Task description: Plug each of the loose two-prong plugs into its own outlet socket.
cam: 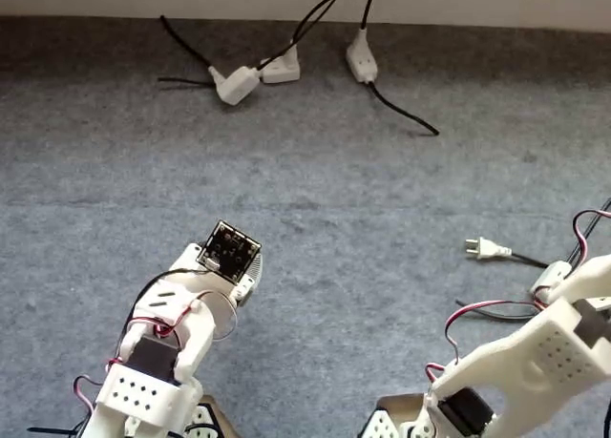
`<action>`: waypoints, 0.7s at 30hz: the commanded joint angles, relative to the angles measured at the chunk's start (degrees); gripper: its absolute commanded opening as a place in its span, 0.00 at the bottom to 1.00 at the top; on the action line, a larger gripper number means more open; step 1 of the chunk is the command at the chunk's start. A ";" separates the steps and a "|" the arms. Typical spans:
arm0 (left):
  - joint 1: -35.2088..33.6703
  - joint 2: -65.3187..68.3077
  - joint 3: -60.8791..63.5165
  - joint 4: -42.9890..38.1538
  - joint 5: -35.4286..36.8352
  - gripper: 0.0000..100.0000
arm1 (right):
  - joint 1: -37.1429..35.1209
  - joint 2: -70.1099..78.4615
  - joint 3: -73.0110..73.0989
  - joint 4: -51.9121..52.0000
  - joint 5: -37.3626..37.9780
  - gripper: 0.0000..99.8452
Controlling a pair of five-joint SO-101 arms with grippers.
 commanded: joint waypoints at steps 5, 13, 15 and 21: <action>0.92 -0.40 -0.22 -0.97 0.09 0.16 | -2.15 -17.54 36.00 2.15 -0.35 0.18; 0.92 -0.40 -0.22 -0.88 0.09 0.16 | -2.95 -24.13 78.37 -8.66 5.36 0.18; 0.92 -0.40 -0.22 -0.88 0.09 0.16 | -1.27 -22.99 86.46 -16.66 5.27 0.18; 0.92 -0.40 -0.22 -0.88 0.09 0.16 | 2.77 -17.98 98.68 -33.36 5.19 0.18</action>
